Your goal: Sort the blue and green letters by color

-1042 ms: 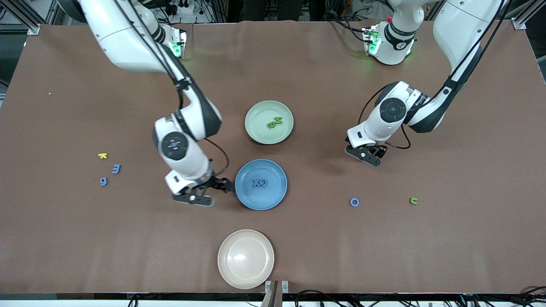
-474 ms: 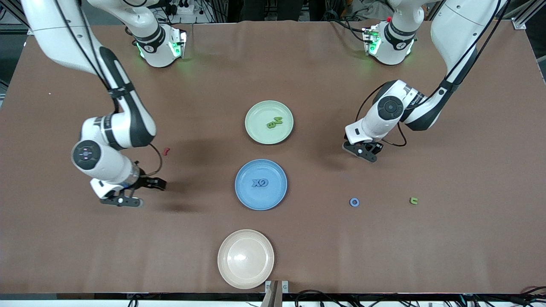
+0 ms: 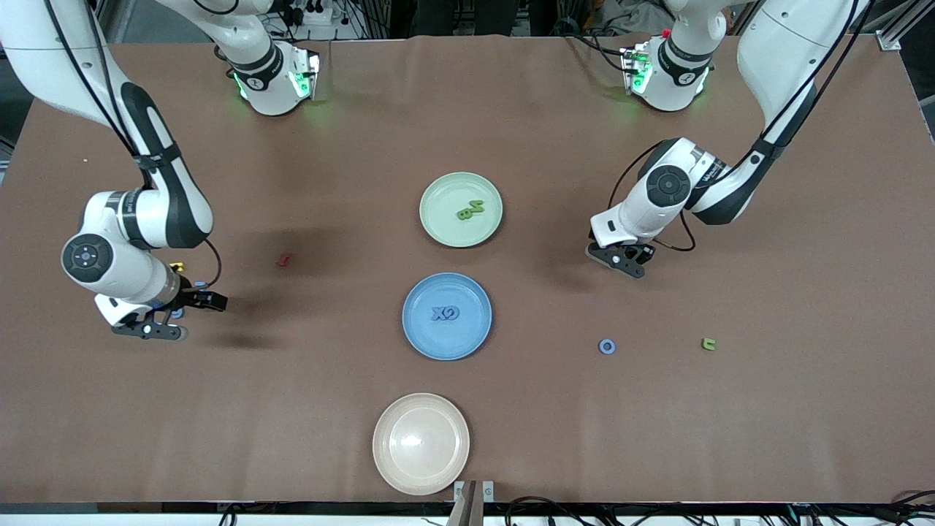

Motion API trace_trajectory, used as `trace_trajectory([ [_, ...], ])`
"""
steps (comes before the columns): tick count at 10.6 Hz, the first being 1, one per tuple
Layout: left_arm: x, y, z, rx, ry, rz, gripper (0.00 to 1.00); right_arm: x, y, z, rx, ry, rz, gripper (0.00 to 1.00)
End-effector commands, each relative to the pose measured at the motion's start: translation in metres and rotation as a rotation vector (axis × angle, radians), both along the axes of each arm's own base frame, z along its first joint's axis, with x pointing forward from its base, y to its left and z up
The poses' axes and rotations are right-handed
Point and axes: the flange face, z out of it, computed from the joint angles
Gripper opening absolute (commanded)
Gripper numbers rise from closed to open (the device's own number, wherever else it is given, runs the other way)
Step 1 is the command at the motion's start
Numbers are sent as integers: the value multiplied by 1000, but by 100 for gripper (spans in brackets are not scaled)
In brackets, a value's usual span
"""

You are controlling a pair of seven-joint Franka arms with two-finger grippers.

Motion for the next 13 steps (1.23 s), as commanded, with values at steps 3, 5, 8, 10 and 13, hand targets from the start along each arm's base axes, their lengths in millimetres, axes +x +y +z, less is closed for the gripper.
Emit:
trace_trajectory([
  [3, 5, 3, -2, -6, -14, -12, 71, -55, -45, -13, 22, -55, 20, 100],
  [5, 7, 3, 1, -7, -20, -12, 72, -65, -47, -27, 31, -67, 12, 100],
  [8, 9, 4, 0, -8, -20, -14, 72, -70, -42, -43, 42, -79, 5, 100],
  [10, 16, 19, -4, -14, -14, -22, 71, -70, -42, -55, 57, -92, -15, 100],
  [13, 15, 19, -6, -16, -9, -27, 63, -71, -44, -57, 63, -91, -28, 88],
])
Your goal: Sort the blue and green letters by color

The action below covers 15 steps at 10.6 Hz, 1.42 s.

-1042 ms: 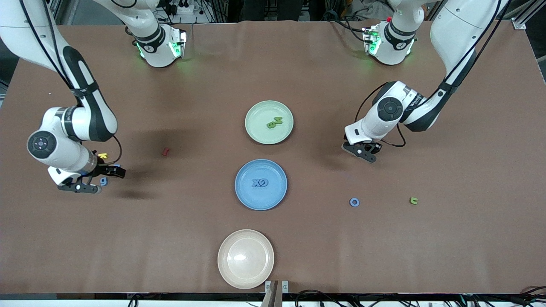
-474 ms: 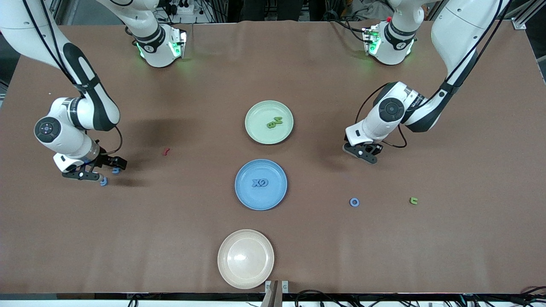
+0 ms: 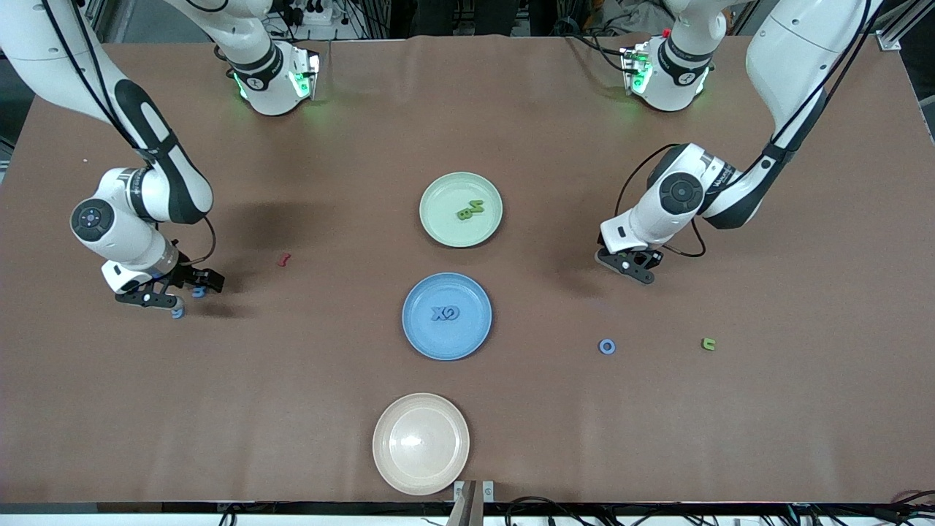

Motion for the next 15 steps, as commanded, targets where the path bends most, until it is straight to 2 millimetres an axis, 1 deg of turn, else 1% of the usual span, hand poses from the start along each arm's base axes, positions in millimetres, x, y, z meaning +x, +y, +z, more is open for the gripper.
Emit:
trace_trajectory([
  [1, 3, -2, -2, -10, -15, -30, 60, -3, -4, -4, 16, -5, -18, 69],
  [2, 3, -3, -2, -10, -15, -30, 60, -3, -5, -5, 17, -3, -19, 51],
  [3, 2, -3, -4, -12, -10, -28, 59, -3, -5, -8, 18, -7, -19, 41],
  [4, 2, -5, -5, -15, -11, -20, 51, -5, -9, -14, 20, -10, -25, 38],
  [5, 2, -3, -4, -15, -13, -18, 37, -5, -10, -15, 21, -13, -28, 34],
  [6, 3, -4, -3, -15, -16, -17, 16, -5, -10, -15, 22, -14, -33, 23],
  [7, 3, -8, 1, -15, -25, -13, 0, -5, -10, -16, 22, -13, -40, 14],
  [8, 2, -17, 7, -14, -37, 9, 0, -5, -12, -15, 23, -14, -48, 10],
  [9, 0, -33, 17, -29, -50, 23, 0, -2, -9, -10, 29, -17, -73, 9],
  [10, -4, -62, 33, -54, -65, 69, 0, 8, 4, 7, 25, -30, -92, 8],
  [11, -9, -86, 44, -73, -71, 116, 0, 19, 23, 26, 21, -12, -111, 8],
  [12, -18, -119, 56, -89, -70, 146, 0, 35, 54, 47, 30, 4, -146, 8],
  [13, -29, -151, 65, -97, -73, 172, 0, 48, 83, 61, 62, -8, -176, 8],
  [14, -42, -184, 73, -102, -72, 204, 0, 58, 110, 71, 110, -30, -211, 8],
  [15, -55, -214, 80, -111, -68, 250, 0, 63, 142, 80, 153, -53, -230, 8],
])
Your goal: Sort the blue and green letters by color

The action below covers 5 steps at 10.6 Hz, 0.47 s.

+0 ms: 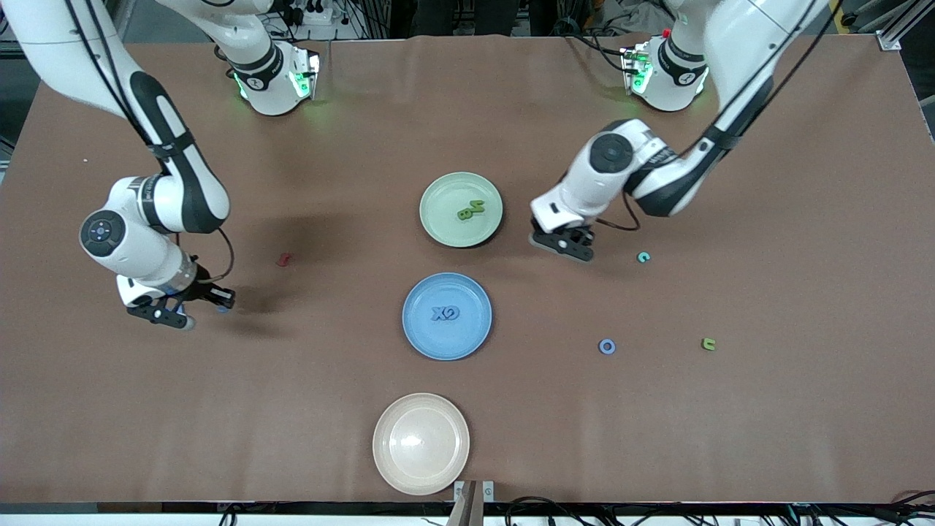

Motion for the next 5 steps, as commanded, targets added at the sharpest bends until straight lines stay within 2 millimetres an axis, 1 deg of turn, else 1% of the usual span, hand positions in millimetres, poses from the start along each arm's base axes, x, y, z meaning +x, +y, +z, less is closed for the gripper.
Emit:
trace_trajectory([
  [1, -35, -85, 24, -20, 10, 142, 0, 25, 84, 41, 105, -67, -68, 8],
  [2, -51, -107, 26, -33, 26, 224, 0, 31, 118, 47, 119, -88, -52, 8],
  [3, -62, -125, 31, -48, 32, 283, 0, 39, 146, 56, 131, -109, -36, 8],
  [4, -80, -142, 34, -54, 37, 310, 0, 41, 185, 51, 142, -110, 3, 10],
  [5, -93, -156, 36, -61, 38, 330, 17, 42, 223, 45, 152, -110, 10, 11],
])
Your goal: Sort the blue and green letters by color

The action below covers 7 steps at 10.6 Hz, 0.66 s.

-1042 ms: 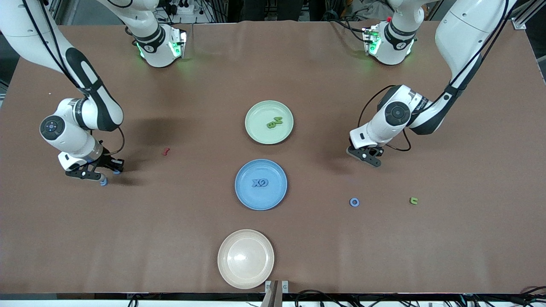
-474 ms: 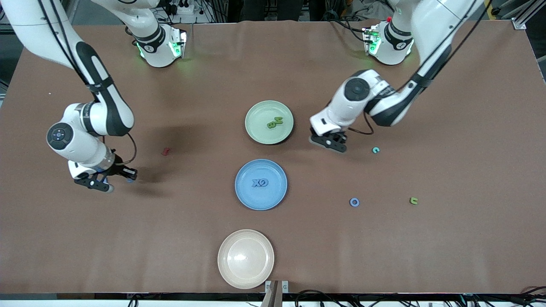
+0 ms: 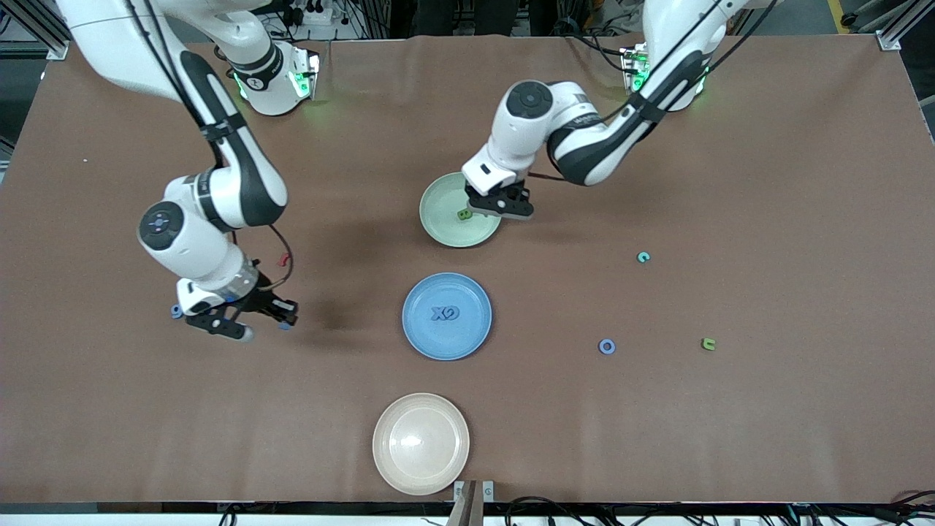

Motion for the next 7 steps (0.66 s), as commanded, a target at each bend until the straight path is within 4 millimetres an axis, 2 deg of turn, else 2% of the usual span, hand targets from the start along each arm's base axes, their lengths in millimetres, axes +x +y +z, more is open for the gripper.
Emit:
trace_trajectory([
  [1, -20, -32, 3, -9, 13, 94, 58, 7, 104, -14, 39, -1, 25, 11],
  [2, -17, -31, 3, -11, 14, 121, 100, 8, 136, -15, 40, -16, 32, 11],
  [4, -4, -28, 12, -16, 2, 151, 100, 5, 208, -21, 58, -48, 35, 11],
  [5, 11, -19, 18, 23, -2, 171, 100, 4, 232, -20, 67, -65, 31, 11],
  [7, 69, 19, 41, 93, -29, 179, 100, -10, 263, -22, 77, -71, 50, 15],
])
